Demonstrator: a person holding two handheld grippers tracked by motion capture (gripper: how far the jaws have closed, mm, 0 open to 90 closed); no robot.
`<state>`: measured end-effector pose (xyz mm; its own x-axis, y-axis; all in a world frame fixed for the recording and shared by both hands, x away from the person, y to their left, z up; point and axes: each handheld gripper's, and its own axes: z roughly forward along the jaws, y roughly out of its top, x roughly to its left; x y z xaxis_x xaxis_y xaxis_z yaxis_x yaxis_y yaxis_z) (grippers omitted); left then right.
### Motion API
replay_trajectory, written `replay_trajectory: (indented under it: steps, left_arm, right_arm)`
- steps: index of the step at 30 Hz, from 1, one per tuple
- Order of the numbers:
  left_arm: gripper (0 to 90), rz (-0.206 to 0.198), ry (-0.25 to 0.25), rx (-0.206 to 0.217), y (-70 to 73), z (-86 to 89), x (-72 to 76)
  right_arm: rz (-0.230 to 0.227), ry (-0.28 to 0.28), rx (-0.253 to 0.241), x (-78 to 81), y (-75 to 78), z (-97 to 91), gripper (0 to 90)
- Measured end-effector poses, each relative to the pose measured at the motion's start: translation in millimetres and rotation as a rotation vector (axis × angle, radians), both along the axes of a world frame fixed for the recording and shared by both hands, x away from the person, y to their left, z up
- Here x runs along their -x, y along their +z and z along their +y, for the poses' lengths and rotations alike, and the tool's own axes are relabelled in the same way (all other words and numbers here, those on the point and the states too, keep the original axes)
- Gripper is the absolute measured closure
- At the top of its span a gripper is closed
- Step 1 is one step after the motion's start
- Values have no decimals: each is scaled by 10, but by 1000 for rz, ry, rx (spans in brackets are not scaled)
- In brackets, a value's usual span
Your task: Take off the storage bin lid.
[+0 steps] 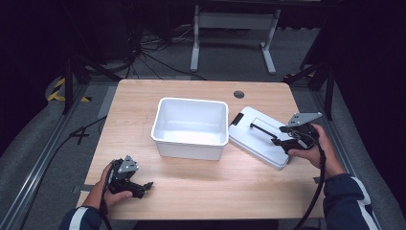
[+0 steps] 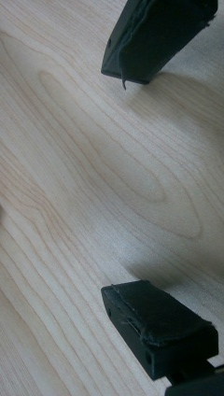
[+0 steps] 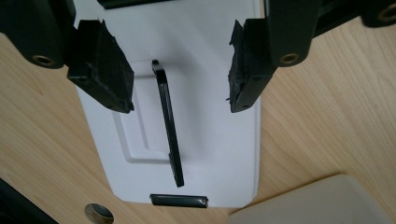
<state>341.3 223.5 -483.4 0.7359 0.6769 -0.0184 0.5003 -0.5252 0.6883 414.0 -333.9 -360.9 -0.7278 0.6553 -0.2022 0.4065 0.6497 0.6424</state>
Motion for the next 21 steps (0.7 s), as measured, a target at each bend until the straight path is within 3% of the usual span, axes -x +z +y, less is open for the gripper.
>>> replay_trajectory:
  steps: [13, 21]
  left_arm:
    - [1, 2, -16, -4, 6, -51, -76]
    - [1, 1, -19, -7, 12, -69, -99]
  right_arm:
    - [-25, -48, -10, 327, -107, -192, 353]
    - [-37, -51, -64, 570, -235, -290, 345]
